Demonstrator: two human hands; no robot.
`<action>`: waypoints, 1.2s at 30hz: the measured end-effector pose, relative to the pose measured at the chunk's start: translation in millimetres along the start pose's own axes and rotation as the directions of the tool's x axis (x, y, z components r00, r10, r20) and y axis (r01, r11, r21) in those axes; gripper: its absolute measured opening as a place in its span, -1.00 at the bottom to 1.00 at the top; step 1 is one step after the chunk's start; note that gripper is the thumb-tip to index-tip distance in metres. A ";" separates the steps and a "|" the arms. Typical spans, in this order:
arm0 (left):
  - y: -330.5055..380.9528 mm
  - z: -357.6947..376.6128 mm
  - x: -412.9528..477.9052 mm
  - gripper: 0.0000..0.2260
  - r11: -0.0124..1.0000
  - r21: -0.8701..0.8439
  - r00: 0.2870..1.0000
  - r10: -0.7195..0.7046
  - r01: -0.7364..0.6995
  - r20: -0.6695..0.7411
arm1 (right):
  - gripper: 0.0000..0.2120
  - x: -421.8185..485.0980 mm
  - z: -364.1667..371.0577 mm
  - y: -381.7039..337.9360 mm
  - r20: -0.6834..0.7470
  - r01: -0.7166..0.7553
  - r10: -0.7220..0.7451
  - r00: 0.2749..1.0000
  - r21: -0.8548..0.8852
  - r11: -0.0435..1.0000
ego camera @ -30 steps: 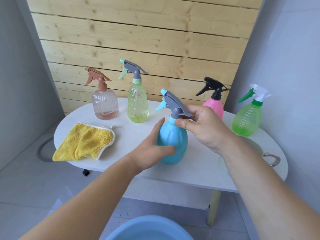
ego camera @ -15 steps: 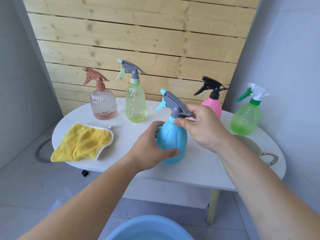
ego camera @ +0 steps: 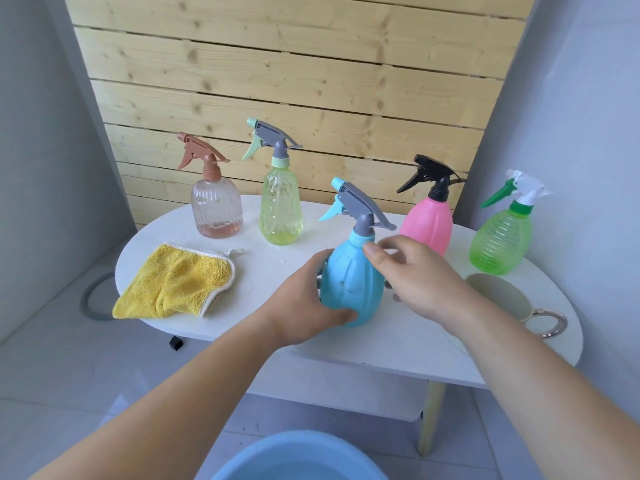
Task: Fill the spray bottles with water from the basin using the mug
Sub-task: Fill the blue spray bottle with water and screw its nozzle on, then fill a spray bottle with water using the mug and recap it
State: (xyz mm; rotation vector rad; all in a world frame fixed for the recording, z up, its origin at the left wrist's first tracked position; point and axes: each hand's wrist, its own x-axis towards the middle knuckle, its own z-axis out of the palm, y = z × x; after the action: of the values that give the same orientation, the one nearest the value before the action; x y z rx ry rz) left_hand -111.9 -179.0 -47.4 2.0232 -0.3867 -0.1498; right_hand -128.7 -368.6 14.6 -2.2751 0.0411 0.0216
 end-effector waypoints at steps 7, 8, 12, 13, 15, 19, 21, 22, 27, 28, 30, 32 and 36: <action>-5.1 9.4 6.6 -0.18 0.998 -0.031 0.993 -0.054 0.051 -0.102 | -0.66 -11.7 10.6 5.1 0.129 -0.203 0.173 0.976 0.279 0.938; -4.2 11.8 8.4 -0.19 0.998 -0.025 0.990 -0.058 0.055 -0.126 | -0.69 -10.4 11.2 5.9 0.125 -0.204 0.173 0.977 0.312 0.928; 3.0 14.0 26.1 -0.19 0.998 -0.013 0.972 -0.064 0.063 -0.226 | -0.80 6.2 8.8 -0.1 0.121 -0.223 0.188 0.975 0.482 0.847; 5.2 13.4 33.9 -0.18 0.998 -0.005 0.965 -0.065 0.066 -0.254 | -0.80 13.2 7.7 -2.6 0.114 -0.232 0.203 0.973 0.530 0.816; 10.8 10.1 51.1 -0.16 0.997 0.004 0.952 -0.077 0.082 -0.296 | -0.75 29.0 5.6 -6.8 0.103 -0.239 0.222 0.970 0.596 0.767; 14.7 3.6 86.7 -0.14 0.992 0.044 0.938 -0.095 0.116 -0.333 | -0.74 61.1 4.3 -9.3 0.075 -0.219 0.226 0.971 0.656 0.722; 13.5 3.6 100.3 -0.12 0.991 0.047 0.935 -0.104 0.127 -0.340 | -0.74 73.3 6.2 -8.8 0.052 -0.213 0.240 0.969 0.661 0.720; 12.6 4.2 105.1 -0.11 0.990 0.049 0.934 -0.110 0.135 -0.341 | -0.73 78.6 7.3 -7.3 0.044 -0.213 0.246 0.968 0.662 0.718; 3.6 9.4 119.9 -0.12 0.985 0.051 0.936 -0.137 0.162 -0.325 | -0.63 92.3 10.9 3.2 0.031 -0.221 0.266 0.964 0.653 0.724; 2.0 10.3 121.4 -0.13 0.986 0.044 0.934 -0.140 0.163 -0.327 | -0.61 93.9 11.7 4.2 0.028 -0.213 0.255 0.967 0.642 0.736; 1.0 10.7 123.0 -0.14 0.986 0.037 0.934 -0.141 0.162 -0.329 | -0.61 95.2 12.6 5.2 0.033 -0.194 0.225 0.974 0.634 0.748; 2.2 9.7 124.0 -0.13 0.985 0.041 0.936 -0.145 0.167 -0.321 | -0.67 96.3 13.1 8.3 0.032 -0.179 0.204 0.978 0.621 0.763; 7.5 7.9 120.1 -0.11 0.979 0.081 0.944 -0.158 0.188 -0.291 | -0.64 94.3 14.6 6.6 0.025 -0.205 0.238 0.971 0.598 0.775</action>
State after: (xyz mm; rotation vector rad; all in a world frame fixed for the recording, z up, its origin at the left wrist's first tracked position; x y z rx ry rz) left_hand -2.6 -229.0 -37.2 2.1463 -0.0350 0.0555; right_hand -34.8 -363.9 -2.6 -1.6196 0.3053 0.0644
